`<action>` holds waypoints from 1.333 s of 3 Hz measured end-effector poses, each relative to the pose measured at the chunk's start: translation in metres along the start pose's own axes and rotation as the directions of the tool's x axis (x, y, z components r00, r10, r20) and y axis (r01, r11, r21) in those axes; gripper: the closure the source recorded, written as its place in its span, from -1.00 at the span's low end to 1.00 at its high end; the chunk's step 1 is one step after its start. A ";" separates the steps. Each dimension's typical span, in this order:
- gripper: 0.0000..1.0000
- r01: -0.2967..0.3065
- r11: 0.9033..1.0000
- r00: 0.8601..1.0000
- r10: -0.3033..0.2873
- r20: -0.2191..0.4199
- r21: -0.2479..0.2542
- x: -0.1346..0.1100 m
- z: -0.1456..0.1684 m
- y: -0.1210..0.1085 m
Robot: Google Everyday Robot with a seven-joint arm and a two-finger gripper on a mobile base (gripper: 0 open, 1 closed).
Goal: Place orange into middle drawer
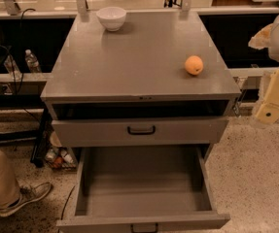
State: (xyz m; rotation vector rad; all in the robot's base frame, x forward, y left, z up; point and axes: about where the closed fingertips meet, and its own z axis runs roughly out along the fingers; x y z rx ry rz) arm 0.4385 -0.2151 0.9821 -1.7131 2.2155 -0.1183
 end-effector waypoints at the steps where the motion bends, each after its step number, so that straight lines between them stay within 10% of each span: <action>1: -1.00 0.000 1.000 1.000 0.000 0.000 0.000 0.000 0.000 0.000; 3: -1.00 -0.094 0.995 0.988 0.089 0.123 0.033 0.006 0.042 -0.069; 4: -1.00 -0.191 0.980 0.948 0.171 0.267 0.051 0.014 0.073 -0.124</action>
Offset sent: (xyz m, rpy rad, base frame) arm 0.0742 -0.0238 -0.0289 0.1203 -0.0374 -0.0815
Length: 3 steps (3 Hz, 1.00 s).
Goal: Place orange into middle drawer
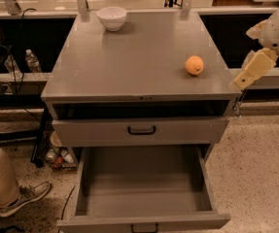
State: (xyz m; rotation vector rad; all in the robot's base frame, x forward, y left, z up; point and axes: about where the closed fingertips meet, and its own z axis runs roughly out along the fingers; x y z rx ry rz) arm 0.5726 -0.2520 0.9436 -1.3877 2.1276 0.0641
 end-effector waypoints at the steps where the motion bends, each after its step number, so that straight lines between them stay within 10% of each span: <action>1: -1.00 -0.091 0.996 0.990 0.088 0.108 0.015 0.000 0.026 -0.032; 3: -1.00 -0.224 0.975 0.957 0.217 0.195 0.015 -0.014 0.079 -0.061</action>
Offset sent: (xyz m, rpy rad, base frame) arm 0.1042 0.0001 -0.0428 0.3003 -0.0544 -0.1919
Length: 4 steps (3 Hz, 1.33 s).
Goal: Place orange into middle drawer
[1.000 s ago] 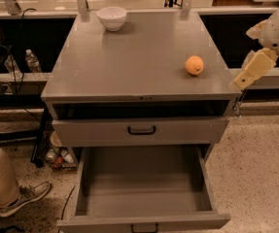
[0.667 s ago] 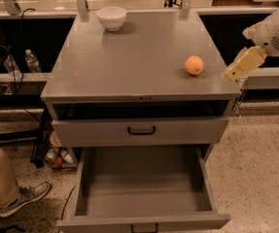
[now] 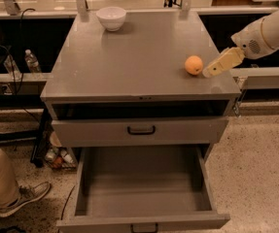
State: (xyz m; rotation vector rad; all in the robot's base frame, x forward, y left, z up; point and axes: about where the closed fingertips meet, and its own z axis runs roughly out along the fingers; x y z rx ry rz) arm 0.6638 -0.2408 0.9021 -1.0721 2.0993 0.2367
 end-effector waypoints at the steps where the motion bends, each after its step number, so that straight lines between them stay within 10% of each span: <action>1: -1.00 -0.024 1.000 1.000 0.024 0.005 -0.009 -0.007 0.028 -0.001; 3: -0.96 -0.019 0.998 1.000 0.019 -0.002 -0.062 -0.022 0.071 0.006; 4: -0.51 -0.025 0.997 1.000 0.024 -0.003 -0.078 -0.023 0.080 0.008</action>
Offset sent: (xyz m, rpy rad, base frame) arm 0.0473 0.0552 -0.0308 0.0206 0.0365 0.0324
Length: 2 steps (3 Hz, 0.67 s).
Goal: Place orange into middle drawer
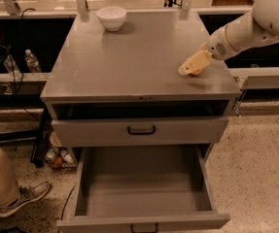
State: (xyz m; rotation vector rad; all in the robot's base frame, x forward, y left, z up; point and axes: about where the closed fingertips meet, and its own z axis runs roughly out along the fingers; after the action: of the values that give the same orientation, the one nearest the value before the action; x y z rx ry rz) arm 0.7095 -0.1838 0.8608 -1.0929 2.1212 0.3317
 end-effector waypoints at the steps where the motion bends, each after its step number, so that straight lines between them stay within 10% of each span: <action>1: -0.05 -0.006 1.000 1.000 0.006 -0.004 -0.006 0.001 0.004 0.001; 2: 0.55 -0.017 1.000 1.000 0.017 -0.003 -0.021 0.008 0.007 0.005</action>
Offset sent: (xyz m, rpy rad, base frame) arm -0.0075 -0.0041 -0.0129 0.0261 0.0280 -0.0060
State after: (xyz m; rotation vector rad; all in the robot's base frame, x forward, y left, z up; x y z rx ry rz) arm 0.7063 -0.1819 0.8495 -1.0887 2.1350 0.3610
